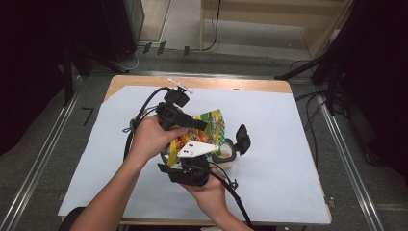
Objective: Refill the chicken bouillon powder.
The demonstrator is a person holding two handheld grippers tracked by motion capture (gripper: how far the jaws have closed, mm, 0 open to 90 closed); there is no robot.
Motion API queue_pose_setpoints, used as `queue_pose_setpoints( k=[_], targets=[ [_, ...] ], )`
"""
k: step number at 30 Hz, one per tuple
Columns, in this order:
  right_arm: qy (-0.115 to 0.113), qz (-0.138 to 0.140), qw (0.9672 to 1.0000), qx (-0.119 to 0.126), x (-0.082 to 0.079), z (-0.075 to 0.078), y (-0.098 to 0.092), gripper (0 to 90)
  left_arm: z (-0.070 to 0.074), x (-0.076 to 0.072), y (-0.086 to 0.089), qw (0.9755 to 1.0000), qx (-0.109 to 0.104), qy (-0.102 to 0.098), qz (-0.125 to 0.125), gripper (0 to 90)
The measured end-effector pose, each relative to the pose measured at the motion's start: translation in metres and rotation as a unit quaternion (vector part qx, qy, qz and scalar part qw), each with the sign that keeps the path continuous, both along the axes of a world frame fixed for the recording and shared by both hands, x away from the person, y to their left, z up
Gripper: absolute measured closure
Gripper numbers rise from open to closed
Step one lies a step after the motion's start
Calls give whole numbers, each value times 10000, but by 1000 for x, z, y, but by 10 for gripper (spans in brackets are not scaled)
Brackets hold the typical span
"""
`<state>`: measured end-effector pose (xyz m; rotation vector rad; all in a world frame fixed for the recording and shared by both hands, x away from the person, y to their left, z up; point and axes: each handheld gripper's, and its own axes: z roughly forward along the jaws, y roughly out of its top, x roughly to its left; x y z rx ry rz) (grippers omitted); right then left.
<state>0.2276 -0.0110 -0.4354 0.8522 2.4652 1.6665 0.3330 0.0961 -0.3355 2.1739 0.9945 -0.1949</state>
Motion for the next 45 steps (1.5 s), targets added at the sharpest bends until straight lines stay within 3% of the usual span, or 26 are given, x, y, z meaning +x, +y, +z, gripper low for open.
queue_pose_setpoints(
  k=[45],
  targets=[
    [-55, -33, 10000, -9, 0, -2, -1, 624, 0, -2, -3, 9999, -12, -157, 0, 773]
  ],
)
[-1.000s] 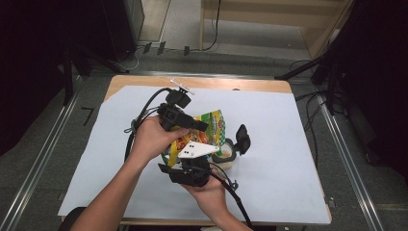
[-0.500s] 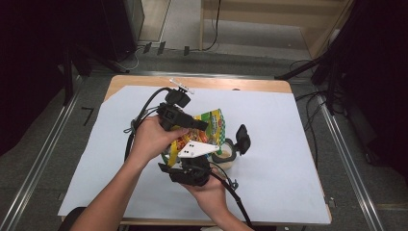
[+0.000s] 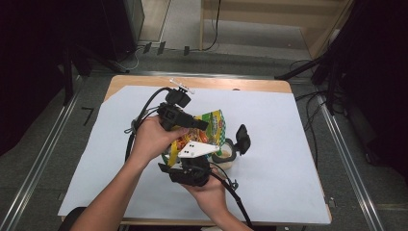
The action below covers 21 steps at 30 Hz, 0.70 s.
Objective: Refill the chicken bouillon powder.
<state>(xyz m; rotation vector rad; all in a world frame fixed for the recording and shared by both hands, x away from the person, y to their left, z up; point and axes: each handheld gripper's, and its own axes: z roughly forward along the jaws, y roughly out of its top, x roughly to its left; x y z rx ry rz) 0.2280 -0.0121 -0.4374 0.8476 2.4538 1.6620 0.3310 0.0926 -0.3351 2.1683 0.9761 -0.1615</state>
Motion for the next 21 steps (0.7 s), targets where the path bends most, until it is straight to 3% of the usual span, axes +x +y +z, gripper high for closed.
queue_pose_setpoints(
  k=[21],
  targets=[
    [1, -90, 10000, -10, 1, -1, -6, 625, -1, 2, -8, 9999, 8, 13, -108, 771]
  ],
)
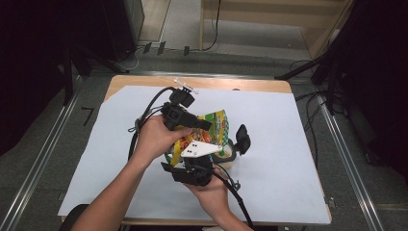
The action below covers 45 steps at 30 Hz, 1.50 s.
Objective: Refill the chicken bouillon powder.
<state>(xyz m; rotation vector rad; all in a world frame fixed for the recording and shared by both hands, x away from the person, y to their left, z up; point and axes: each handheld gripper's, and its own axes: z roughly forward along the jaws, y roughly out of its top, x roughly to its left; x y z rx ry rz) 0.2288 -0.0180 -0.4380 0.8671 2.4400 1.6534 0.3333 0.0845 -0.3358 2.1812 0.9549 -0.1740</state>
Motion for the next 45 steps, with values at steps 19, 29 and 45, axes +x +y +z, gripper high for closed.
queue_pose_setpoints(
  k=[19, 29, 45],
  targets=[
    [-51, -67, 10000, -51, 0, 1, -4, 625, 1, 0, -4, 9999, -75, -89, -20, 773],
    [-48, -12, 10000, -78, 2, 0, -2, 625, 0, 1, 0, 9999, -61, -100, -17, 772],
    [-1, 59, 9999, -106, 3, -1, 2, 625, -4, 3, 5, 10000, -90, 30, 29, 771]
  ],
)
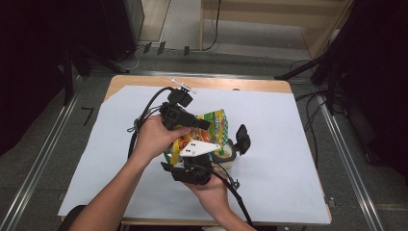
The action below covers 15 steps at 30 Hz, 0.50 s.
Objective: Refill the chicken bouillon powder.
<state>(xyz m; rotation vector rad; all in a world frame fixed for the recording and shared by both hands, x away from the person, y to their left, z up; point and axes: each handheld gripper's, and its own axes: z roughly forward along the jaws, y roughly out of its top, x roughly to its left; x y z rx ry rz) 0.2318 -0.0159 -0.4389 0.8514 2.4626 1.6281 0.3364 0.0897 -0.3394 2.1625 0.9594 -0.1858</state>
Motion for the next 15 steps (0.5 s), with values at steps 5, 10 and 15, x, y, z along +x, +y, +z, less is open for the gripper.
queue_pose_setpoints(
  k=[5, 10, 15],
  targets=[
    [27, 19, 10000, -12, -1, 1, 0, 626, 0, 1, 1, 10000, -18, 60, -6, 771],
    [27, 23, 10000, -15, 0, 1, 1, 626, 0, 1, 2, 10000, -18, 81, 15, 770],
    [35, 30, 10000, -14, 0, 2, 1, 626, 0, 2, 2, 9999, -28, 103, 15, 770]
  ],
)
